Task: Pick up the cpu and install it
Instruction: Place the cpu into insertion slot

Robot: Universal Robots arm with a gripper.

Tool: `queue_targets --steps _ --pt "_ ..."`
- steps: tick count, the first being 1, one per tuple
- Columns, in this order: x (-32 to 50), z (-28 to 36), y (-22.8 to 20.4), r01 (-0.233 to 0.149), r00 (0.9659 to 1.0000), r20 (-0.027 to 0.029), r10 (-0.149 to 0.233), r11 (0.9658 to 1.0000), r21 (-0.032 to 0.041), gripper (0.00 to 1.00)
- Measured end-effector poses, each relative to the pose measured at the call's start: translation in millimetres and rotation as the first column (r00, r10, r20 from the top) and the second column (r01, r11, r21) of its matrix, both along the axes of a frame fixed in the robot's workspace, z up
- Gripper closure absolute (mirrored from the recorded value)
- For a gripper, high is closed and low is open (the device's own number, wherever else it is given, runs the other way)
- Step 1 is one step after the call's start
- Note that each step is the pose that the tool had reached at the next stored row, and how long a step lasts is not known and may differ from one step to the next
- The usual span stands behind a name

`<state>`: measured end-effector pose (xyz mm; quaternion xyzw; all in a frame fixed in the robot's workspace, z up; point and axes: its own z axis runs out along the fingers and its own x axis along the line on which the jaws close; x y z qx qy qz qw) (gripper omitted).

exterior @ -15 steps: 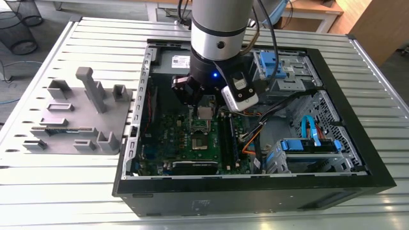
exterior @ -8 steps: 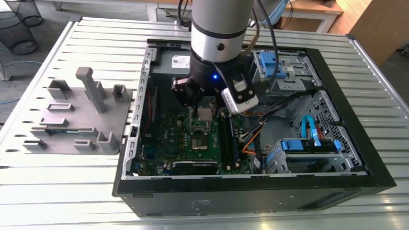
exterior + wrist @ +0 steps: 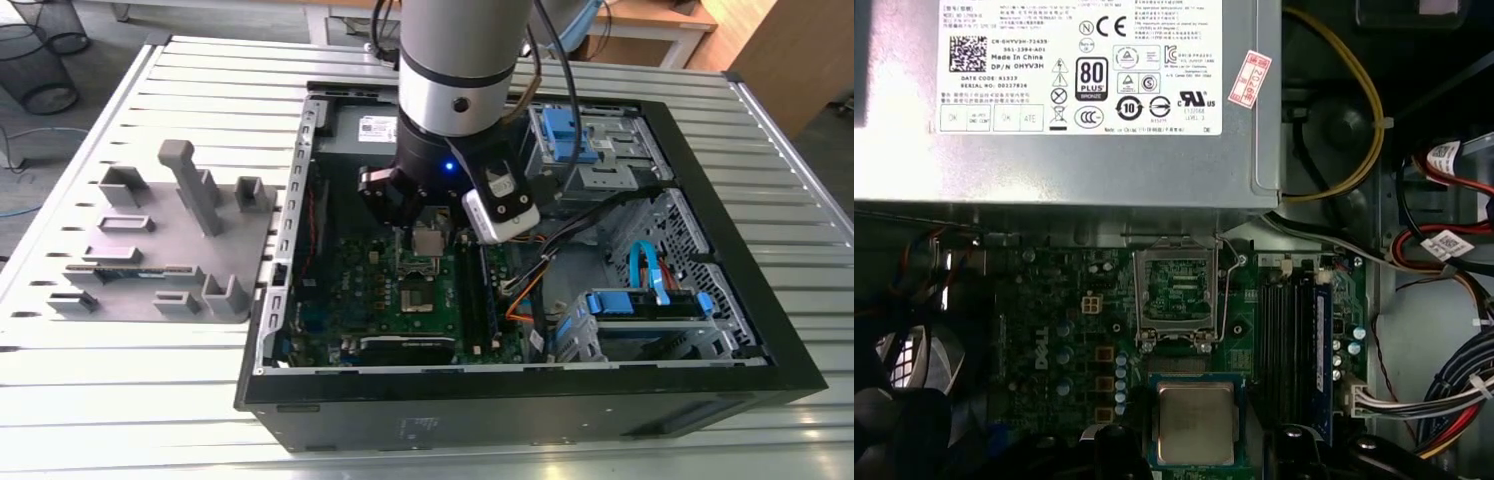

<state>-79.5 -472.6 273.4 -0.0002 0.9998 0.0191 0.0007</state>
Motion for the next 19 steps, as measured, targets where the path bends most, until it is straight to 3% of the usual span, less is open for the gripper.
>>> queue_targets --steps 6,19 --pt "0.1 -0.5 -0.1 0.0 1.0 0.0001 0.0 1.0 -0.0008 0.53" --pt "0.0 -8.0 -1.9 0.0 1.0 0.0 0.0 1.0 -0.0027 0.53"
